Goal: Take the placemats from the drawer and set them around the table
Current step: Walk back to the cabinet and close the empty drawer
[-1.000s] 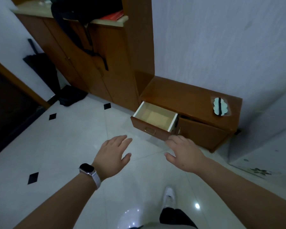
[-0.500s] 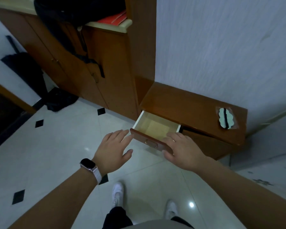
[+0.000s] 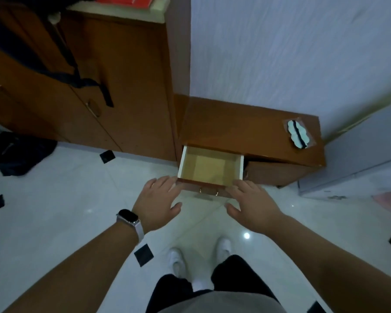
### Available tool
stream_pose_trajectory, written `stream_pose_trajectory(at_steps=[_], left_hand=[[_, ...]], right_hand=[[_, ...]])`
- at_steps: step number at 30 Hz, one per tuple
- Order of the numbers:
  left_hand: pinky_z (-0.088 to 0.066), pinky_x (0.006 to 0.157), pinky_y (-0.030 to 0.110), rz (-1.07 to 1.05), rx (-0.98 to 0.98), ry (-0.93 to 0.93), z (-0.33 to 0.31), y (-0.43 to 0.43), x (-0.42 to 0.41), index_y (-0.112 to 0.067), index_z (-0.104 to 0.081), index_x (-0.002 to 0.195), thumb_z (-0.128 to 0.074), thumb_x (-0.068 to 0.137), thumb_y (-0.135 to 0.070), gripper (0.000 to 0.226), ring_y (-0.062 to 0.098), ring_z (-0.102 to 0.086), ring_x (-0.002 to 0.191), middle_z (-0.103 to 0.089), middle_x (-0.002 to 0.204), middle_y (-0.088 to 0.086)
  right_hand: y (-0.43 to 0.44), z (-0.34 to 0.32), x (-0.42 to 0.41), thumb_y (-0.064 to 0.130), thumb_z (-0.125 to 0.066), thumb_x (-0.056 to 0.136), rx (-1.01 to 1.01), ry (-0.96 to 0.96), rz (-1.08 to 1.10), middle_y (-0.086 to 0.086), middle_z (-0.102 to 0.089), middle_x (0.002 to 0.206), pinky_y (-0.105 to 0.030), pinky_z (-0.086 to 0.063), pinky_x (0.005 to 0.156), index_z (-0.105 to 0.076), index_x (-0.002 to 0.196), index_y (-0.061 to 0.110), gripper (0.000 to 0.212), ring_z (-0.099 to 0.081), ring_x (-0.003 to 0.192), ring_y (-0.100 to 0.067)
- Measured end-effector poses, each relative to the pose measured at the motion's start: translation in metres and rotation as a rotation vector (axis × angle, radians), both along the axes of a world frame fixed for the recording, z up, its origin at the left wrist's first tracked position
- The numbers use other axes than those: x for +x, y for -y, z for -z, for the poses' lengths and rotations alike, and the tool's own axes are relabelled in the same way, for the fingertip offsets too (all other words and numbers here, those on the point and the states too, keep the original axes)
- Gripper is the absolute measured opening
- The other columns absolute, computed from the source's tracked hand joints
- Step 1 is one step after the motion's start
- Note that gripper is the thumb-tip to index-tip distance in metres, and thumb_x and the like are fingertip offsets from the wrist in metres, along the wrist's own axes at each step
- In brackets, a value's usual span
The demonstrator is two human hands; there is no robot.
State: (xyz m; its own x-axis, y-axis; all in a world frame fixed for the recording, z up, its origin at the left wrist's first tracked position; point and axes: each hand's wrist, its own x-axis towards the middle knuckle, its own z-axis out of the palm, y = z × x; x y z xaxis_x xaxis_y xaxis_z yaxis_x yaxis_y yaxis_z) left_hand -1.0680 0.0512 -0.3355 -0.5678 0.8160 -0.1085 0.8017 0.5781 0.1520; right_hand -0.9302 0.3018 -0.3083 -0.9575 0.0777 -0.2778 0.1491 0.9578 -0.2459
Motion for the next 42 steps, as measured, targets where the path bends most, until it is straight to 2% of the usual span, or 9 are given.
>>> stream_pose_trajectory(at_steps=[5, 9, 13, 19, 24, 28, 34, 38, 42], left_hand=[[-0.046, 0.095, 0.05, -0.017, -0.037, 0.065, 0.029, -0.012, -0.027, -0.017, -0.063, 0.12, -0.042, 0.082, -0.045, 0.051, 0.03, -0.057, 0.116, -0.061, 0.128, 0.01], [-0.046, 0.094, 0.049, 0.016, -0.049, 0.078, 0.055, -0.029, -0.046, -0.015, -0.065, 0.119, -0.041, 0.082, -0.045, 0.053, 0.031, -0.058, 0.115, -0.061, 0.128, 0.012], [-0.046, 0.092, 0.048, 0.027, -0.065, 0.073, 0.094, -0.055, -0.068, -0.014, -0.064, 0.119, -0.041, 0.081, -0.044, 0.054, 0.031, -0.058, 0.114, -0.062, 0.126, 0.012], [-0.039, 0.099, 0.048, -0.02, -0.066, 0.122, 0.196, -0.091, -0.079, -0.015, -0.061, 0.124, -0.039, 0.083, -0.047, 0.056, 0.032, -0.051, 0.121, -0.057, 0.132, 0.011], [-0.036, 0.102, 0.048, -0.055, -0.02, 0.121, 0.291, -0.11, -0.084, -0.018, -0.058, 0.127, -0.048, 0.083, -0.044, 0.052, 0.031, -0.047, 0.124, -0.054, 0.136, 0.01], [-0.032, 0.105, 0.045, -0.123, -0.002, 0.133, 0.352, -0.117, -0.098, -0.02, -0.054, 0.131, -0.05, 0.084, -0.047, 0.054, 0.029, -0.043, 0.128, -0.05, 0.141, 0.009], [-0.03, 0.105, 0.044, -0.047, 0.108, 0.016, 0.41, -0.115, -0.113, -0.02, -0.053, 0.133, -0.044, 0.089, -0.057, 0.058, 0.027, -0.042, 0.128, -0.049, 0.141, 0.007], [-0.031, 0.1, 0.041, -0.001, 0.176, -0.046, 0.429, -0.112, -0.119, -0.019, -0.057, 0.129, -0.042, 0.09, -0.06, 0.059, 0.028, -0.046, 0.125, -0.052, 0.138, 0.007], [-0.036, 0.097, 0.042, 0.082, 0.208, -0.193, 0.441, -0.115, -0.12, -0.018, -0.06, 0.126, -0.043, 0.091, -0.062, 0.059, 0.028, -0.05, 0.124, -0.055, 0.136, 0.007]], right_hand=[[-0.013, 0.025, -0.017, 0.051, -0.042, 0.09, 0.029, 0.078, -0.023, -0.004, -0.054, 0.132, -0.04, -0.041, 0.096, -0.056, 0.128, 0.018, 0.052, -0.05, 0.119, -0.024], [-0.026, 0.054, -0.04, 0.054, -0.029, 0.087, 0.029, 0.104, -0.025, -0.003, -0.052, 0.132, -0.04, -0.043, 0.094, -0.057, 0.124, 0.018, 0.059, -0.05, 0.118, -0.023], [-0.04, 0.105, -0.058, 0.046, -0.043, 0.089, 0.033, 0.102, 0.003, -0.007, -0.055, 0.126, -0.042, -0.046, 0.09, -0.058, 0.12, 0.014, 0.047, -0.052, 0.114, -0.028], [-0.062, 0.209, -0.068, 0.042, -0.048, 0.09, 0.043, 0.137, 0.05, -0.007, -0.052, 0.133, -0.042, -0.043, 0.095, -0.05, 0.131, 0.015, 0.048, -0.049, 0.12, -0.028], [-0.087, 0.292, -0.081, 0.04, -0.051, 0.089, 0.021, 0.073, 0.153, -0.008, -0.05, 0.136, -0.045, -0.041, 0.097, -0.046, 0.135, 0.013, 0.053, -0.047, 0.123, -0.029], [-0.099, 0.353, -0.086, 0.047, -0.052, 0.088, 0.06, 0.033, 0.107, -0.008, -0.053, 0.134, -0.044, -0.042, 0.097, -0.046, 0.135, 0.014, 0.058, -0.05, 0.121, -0.028], [-0.111, 0.422, -0.088, 0.062, -0.045, 0.087, 0.115, -0.081, 0.121, -0.006, -0.056, 0.129, -0.042, -0.042, 0.097, -0.049, 0.133, 0.016, 0.065, -0.05, 0.119, -0.026], [-0.115, 0.446, -0.087, 0.063, -0.042, 0.088, 0.102, -0.171, 0.107, -0.007, -0.055, 0.131, -0.044, -0.042, 0.098, -0.05, 0.134, 0.018, 0.065, -0.049, 0.123, -0.027], [-0.118, 0.458, -0.088, 0.065, -0.045, 0.087, 0.165, -0.246, 0.066, -0.008, -0.056, 0.132, -0.042, -0.042, 0.096, -0.052, 0.133, 0.017, 0.067, -0.05, 0.123, -0.028]])
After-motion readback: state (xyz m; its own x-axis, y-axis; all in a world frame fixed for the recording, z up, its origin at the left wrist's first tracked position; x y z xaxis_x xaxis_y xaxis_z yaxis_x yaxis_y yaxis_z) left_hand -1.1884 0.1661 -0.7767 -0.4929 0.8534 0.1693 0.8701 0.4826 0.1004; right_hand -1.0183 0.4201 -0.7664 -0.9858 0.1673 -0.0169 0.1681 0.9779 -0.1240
